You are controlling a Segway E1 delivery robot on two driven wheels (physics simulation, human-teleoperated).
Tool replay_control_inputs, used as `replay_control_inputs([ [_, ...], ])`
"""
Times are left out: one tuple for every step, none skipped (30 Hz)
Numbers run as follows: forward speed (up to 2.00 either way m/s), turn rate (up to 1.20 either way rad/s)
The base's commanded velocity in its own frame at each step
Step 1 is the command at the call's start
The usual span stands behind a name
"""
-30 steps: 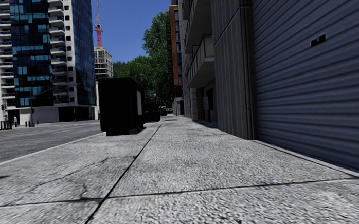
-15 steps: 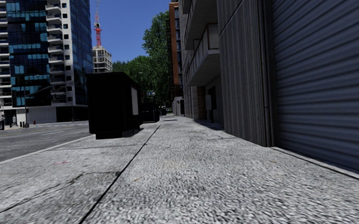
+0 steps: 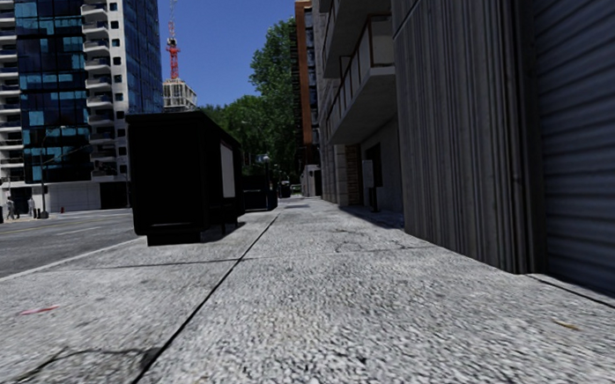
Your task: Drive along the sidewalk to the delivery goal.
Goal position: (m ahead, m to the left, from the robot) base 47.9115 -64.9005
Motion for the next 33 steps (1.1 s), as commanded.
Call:
replay_control_inputs([
  [2.0,0.0],
  [2.0,0.0],
  [2.0,0.0],
  [2.0,0.0],
  [2.0,0.0],
  [2.0,0.0],
  [2.0,0.0],
  [2.0,0.0],
  [2.0,0.0],
  [2.0,0.0],
  [2.0,0.0],
  [2.0,0.0],
  [2.0,0.0],
  [2.0,0.0],
  [2.0,0.0],
  [2.0,0.0],
  [2.0,0.0],
  [2.0,0.0],
  [2.0,0.0],
  [2.0,0.0],
  [2.0,0.0],
  [2.0,0.0],
  [2.0,0.0],
  [2.0,0.0],
  [2.0,0.0],
  [2.0,0.0],
  [2.0,0.0],
  [2.0,0.0],
  [2.0,0.0],
  [2.0,0.0],
  [2.0,0.0],
  [2.0,0.0],
  [2.0,0.0],
])
